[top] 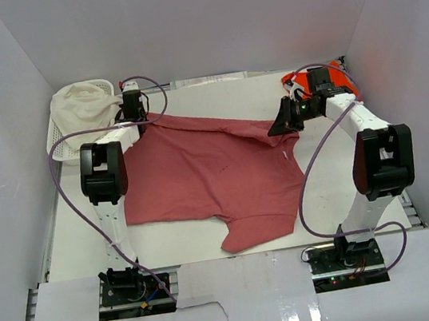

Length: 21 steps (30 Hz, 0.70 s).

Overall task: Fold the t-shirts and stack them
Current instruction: Grap the side of the flattened tshirt furthest away from the robot with both arms

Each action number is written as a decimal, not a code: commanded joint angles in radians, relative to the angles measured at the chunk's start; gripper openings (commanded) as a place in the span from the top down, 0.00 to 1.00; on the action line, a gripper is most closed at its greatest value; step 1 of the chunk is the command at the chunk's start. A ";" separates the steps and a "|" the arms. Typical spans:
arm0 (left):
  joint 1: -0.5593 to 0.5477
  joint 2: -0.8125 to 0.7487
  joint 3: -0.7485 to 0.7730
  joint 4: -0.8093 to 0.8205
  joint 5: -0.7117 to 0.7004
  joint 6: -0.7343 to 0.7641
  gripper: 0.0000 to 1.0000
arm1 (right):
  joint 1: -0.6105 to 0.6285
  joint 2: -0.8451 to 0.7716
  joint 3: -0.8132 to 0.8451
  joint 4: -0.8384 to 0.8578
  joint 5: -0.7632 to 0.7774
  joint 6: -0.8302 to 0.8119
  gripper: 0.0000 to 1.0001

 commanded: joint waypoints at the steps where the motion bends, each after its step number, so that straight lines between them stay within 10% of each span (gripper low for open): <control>1: -0.009 -0.083 -0.008 -0.013 -0.013 0.016 1.00 | 0.005 -0.069 -0.009 0.029 0.010 -0.001 0.92; 21: -0.016 -0.152 0.004 -0.062 -0.060 0.097 1.00 | 0.005 -0.116 -0.038 0.029 0.044 0.005 0.92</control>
